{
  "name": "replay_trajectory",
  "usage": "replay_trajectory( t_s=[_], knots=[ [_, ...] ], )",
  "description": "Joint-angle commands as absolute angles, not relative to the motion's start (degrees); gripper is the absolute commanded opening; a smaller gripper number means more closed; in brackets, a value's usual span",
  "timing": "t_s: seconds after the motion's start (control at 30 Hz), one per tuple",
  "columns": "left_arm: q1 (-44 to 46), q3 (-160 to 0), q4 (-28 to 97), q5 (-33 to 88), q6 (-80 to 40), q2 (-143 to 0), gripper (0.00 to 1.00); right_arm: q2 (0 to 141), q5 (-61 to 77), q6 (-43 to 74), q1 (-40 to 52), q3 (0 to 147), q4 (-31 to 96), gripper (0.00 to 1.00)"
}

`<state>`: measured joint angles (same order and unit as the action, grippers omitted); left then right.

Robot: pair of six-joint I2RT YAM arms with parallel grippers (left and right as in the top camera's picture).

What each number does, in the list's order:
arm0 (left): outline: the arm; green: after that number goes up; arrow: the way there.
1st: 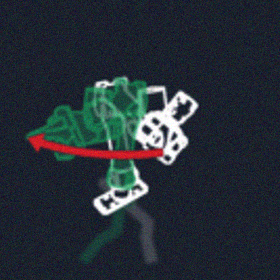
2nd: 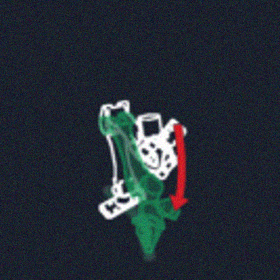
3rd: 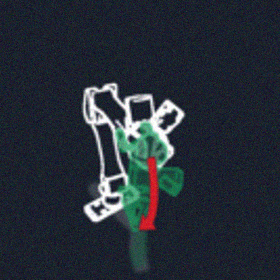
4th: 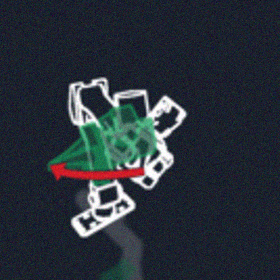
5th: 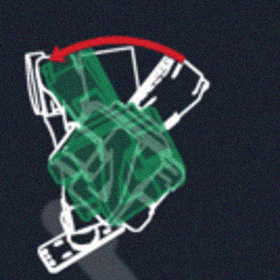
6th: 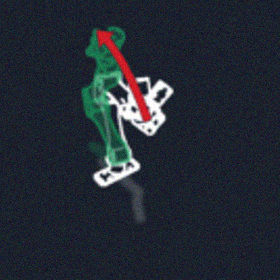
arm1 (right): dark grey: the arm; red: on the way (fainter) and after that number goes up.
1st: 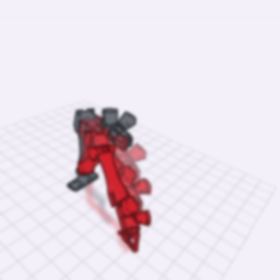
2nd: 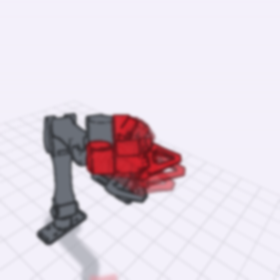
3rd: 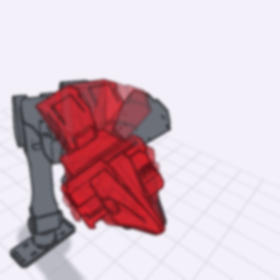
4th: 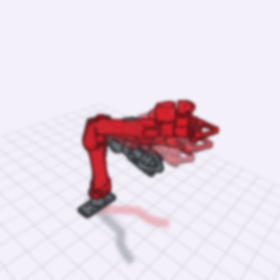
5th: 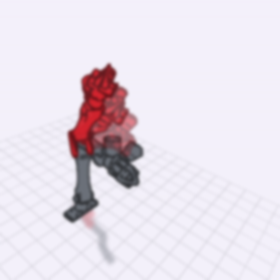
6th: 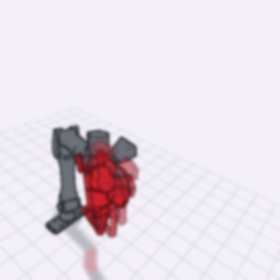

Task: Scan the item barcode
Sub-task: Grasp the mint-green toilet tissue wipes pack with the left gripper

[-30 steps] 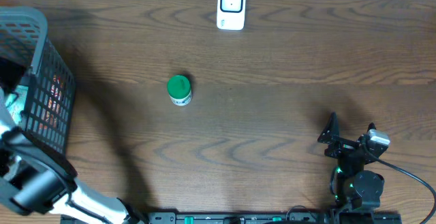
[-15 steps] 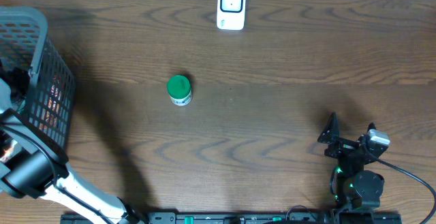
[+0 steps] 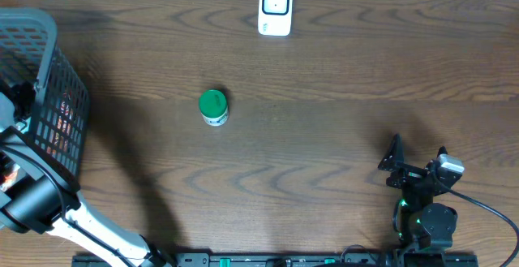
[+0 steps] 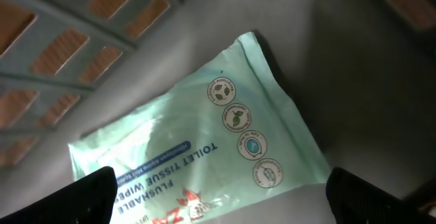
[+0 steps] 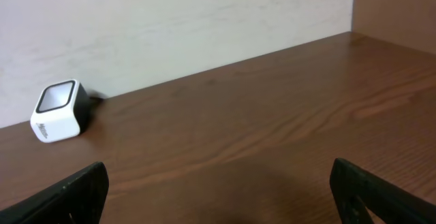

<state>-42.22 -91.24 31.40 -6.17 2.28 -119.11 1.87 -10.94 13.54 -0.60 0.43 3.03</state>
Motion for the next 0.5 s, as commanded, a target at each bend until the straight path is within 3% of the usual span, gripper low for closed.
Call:
replay_trajectory(
  t_s=[0.0,0.33,0.4,0.47],
  knots=[
    [-42.09,-90.98,31.33,-7.51,12.60,-121.49,0.98,1.89,-11.05,12.99,-0.27,0.32,3.22,0.99],
    [-42.09,-90.98,31.40,-7.60,15.88,-126.34,0.96,1.89,-11.05,12.99,-0.27,0.32,3.22,0.99],
    [-42.09,-90.98,31.42,-8.12,15.86,-126.67,0.79,1.89,-11.05,12.99,-0.27,0.32,3.22,0.99],
    [-42.09,-90.98,31.29,-8.69,15.86,-126.65,0.55,1.89,-11.05,12.99,-0.27,0.32,3.22,0.99]
  ],
)
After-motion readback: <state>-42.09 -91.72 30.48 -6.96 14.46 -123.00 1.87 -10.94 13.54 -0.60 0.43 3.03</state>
